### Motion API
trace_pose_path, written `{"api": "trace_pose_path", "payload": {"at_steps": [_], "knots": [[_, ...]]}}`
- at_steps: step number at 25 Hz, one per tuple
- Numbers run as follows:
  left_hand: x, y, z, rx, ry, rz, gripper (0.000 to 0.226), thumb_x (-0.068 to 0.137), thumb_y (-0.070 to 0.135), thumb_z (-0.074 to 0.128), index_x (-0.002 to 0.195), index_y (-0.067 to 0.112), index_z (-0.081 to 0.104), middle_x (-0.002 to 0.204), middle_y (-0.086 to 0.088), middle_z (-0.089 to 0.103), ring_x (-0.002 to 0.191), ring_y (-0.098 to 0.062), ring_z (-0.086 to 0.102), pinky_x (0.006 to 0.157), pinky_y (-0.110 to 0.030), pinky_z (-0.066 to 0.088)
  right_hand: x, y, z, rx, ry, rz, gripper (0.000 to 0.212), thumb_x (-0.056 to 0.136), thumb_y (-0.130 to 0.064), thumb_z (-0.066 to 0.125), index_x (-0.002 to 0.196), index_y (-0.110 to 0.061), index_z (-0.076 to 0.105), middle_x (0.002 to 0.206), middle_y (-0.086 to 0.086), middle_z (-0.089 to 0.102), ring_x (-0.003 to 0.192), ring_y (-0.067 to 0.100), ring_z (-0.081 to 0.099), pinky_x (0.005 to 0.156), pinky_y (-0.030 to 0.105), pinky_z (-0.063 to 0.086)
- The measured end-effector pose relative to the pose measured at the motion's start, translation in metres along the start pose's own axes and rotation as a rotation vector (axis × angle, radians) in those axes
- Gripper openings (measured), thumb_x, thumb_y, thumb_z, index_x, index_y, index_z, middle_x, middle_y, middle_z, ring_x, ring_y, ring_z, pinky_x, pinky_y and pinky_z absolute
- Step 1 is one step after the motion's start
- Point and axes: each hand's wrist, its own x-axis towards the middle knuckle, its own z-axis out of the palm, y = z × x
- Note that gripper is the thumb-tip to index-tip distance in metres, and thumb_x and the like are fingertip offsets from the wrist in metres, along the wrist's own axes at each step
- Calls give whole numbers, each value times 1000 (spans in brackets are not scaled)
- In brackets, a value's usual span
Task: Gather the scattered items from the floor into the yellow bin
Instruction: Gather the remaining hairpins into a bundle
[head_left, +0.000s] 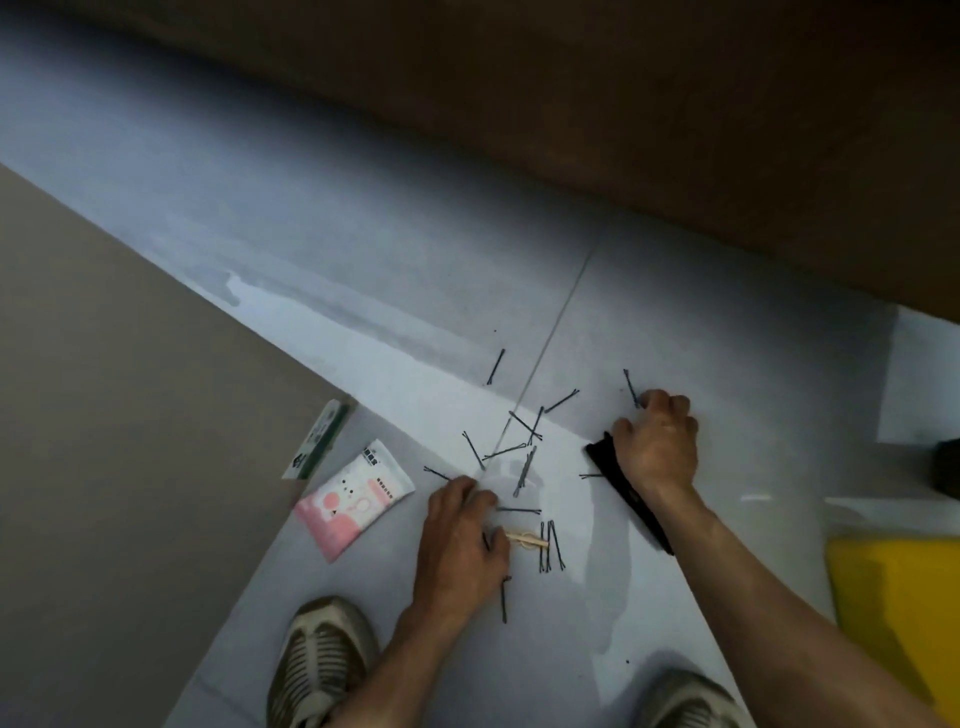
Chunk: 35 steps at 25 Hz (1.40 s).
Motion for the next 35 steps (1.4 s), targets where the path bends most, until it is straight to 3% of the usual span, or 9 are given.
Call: {"api": "trace_pose_path", "payload": {"at_steps": [4,8,10,13,19,23,26,31,35], "knots": [[2,-1,-7,-62,-115,44,37,81,17,66,118,17,65,137,1,48,132,-14,38,107,-7,21,-13,-8,14,-14,-111,-307,22,88,-4,54,108,-8,63,111,12,60,101,33,54,83,35,41],[11,0,-15,46,14,53,48,83,12,64,131,10,58,145,-10,45,136,-27,40,114,-30,31,-32,-25,24,-103,-201,-677,19,89,-12,56,105,-17,64,106,4,61,94,26,53,79,34,40],[18,-4,-24,104,82,-86,51,87,13,61,137,7,50,149,-15,39,138,-29,34,115,-28,24,-18,-25,21,-82,-13,-509,31,85,-9,58,116,-13,59,115,9,56,100,30,51,83,38,41],[16,-10,-30,146,37,-47,31,84,7,56,115,6,61,121,-11,51,114,-26,47,100,-35,44,13,-15,7,-126,3,-214,30,89,-13,56,118,-5,57,121,17,52,108,35,48,88,40,42],[10,1,-16,137,-163,70,26,88,11,51,111,15,63,106,-2,59,100,-21,53,83,-29,45,-39,-31,25,-46,-264,-458,11,91,-15,53,91,-13,64,90,6,67,79,23,60,67,29,45],[57,16,-27,101,23,73,28,86,12,55,113,14,63,106,-5,61,99,-22,55,76,-29,46,-30,-33,30,2,-126,-559,24,90,-15,56,114,-19,57,108,1,57,95,18,51,81,31,46],[110,30,-30,199,-15,111,54,85,15,61,137,10,47,144,-13,42,131,-28,38,101,-36,41,2,-33,24,-191,-120,-517,31,90,-15,56,122,-16,54,120,5,50,107,24,47,91,35,43],[128,40,-10,271,-226,225,78,81,15,59,148,-2,25,159,-16,18,147,-30,18,117,-42,21,-36,-27,25,-293,-278,-826,7,88,-12,56,87,-16,62,88,5,61,85,27,54,70,32,29],[59,15,3,221,-245,400,76,77,4,54,150,4,31,157,-10,28,146,-24,23,122,-35,7,-20,-5,16,-82,99,-266,17,87,-23,61,98,-10,61,95,10,61,85,31,57,73,36,41]]}}
